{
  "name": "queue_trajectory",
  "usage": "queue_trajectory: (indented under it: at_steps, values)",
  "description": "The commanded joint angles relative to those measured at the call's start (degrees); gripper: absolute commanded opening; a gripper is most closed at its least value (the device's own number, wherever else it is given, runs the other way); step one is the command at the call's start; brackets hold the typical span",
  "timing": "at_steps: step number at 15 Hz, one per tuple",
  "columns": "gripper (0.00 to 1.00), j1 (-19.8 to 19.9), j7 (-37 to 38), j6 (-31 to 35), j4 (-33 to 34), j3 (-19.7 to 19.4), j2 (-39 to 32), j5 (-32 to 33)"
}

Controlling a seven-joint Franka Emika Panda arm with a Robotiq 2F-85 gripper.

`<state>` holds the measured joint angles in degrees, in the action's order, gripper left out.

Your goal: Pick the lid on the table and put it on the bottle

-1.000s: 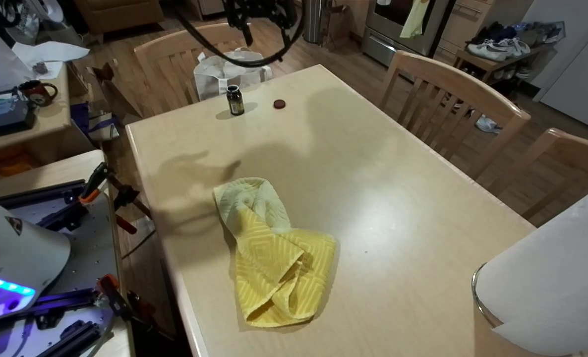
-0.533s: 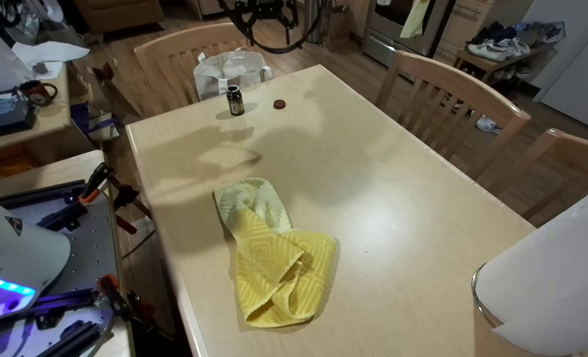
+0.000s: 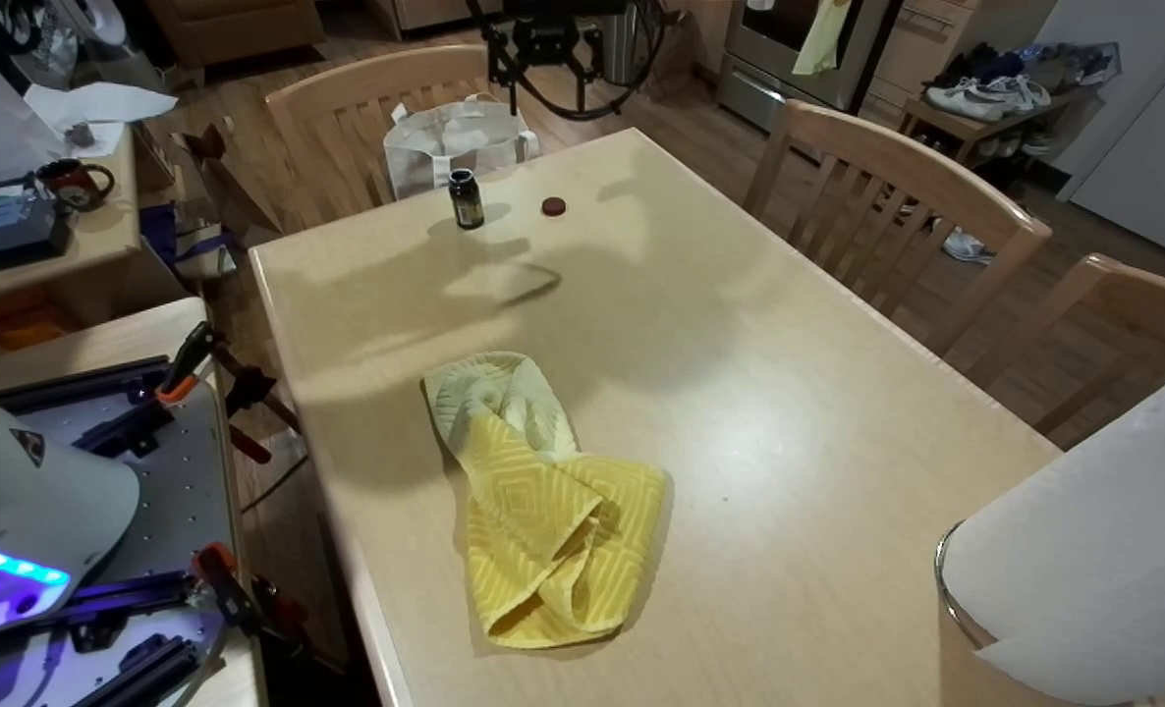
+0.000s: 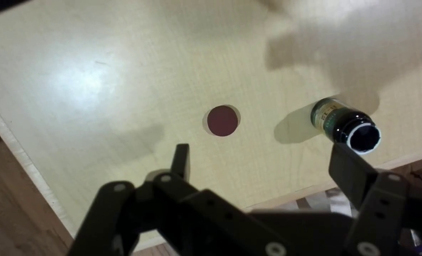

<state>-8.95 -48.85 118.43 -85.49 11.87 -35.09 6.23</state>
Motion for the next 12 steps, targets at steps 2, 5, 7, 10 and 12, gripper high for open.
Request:
queue_trajectory:
  at_steps: [2, 5, 7, 10, 12]
  values:
    - [1.00, 0.7, -2.2, 0.3, 3.2, 1.2, -3.9, -1.6]
    - [1.00, 0.7, -3.4, 0.7, 5.8, 1.3, -8.2, -2.0]
    - [1.00, 0.1, -2.4, 0.8, 8.1, 0.4, -11.0, -0.7]
    - [1.00, -0.1, -2.5, -0.5, 13.0, 0.2, -15.8, -0.7]
    - [1.00, -0.3, -3.0, 0.3, 16.0, 0.2, -18.6, -0.4]
